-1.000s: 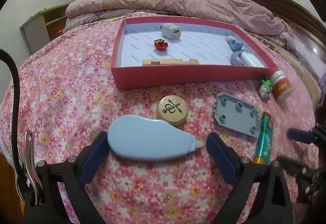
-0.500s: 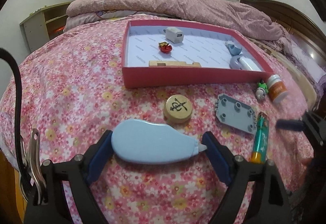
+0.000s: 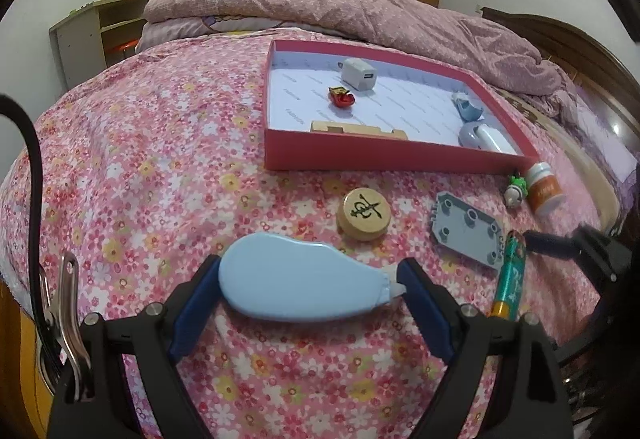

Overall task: Organize rigid objects
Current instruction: 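Close the right tool on the teal cartoon-printed tube and lift it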

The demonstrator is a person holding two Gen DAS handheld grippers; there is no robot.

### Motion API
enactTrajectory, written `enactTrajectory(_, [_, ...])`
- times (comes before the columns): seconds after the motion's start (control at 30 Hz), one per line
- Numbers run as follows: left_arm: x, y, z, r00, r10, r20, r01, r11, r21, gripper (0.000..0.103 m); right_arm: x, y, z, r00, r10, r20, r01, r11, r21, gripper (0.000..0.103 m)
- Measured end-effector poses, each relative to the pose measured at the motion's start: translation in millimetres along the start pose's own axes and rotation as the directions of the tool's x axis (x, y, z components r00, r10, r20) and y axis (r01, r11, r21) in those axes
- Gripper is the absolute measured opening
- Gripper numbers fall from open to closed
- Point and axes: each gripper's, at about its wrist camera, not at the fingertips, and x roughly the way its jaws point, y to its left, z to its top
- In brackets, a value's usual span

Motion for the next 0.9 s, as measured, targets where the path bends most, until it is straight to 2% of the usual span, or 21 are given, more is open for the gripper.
enactTrajectory(0.07, [-0.3, 0.0, -0.2, 1.0, 0.003, -0.001, -0.003, 1.0, -0.004, 0.09, -1.5, 0.1, -1.7, 1.0, -0.003, 0.014, 0.003, 1.0, 0.004, 0.085])
enactTrajectory(0.43, [-7.9, -6.8, 4.6, 1.0, 0.007, 0.009, -0.007, 1.0, -0.011, 0.09, -7.9, -2.1, -9.6, 0.999, -0.005, 0.039, 0.004, 1.0, 0.027, 0.084])
enactTrajectory(0.9, [-7.3, -24.7, 40.2, 0.998, -0.002, 0.062, -0.001, 0.999, 0.045, 0.09, -27.7, -6.1, 0.8, 0.997, 0.029, 0.078, -0.035, 0.997, 0.074, 0.084])
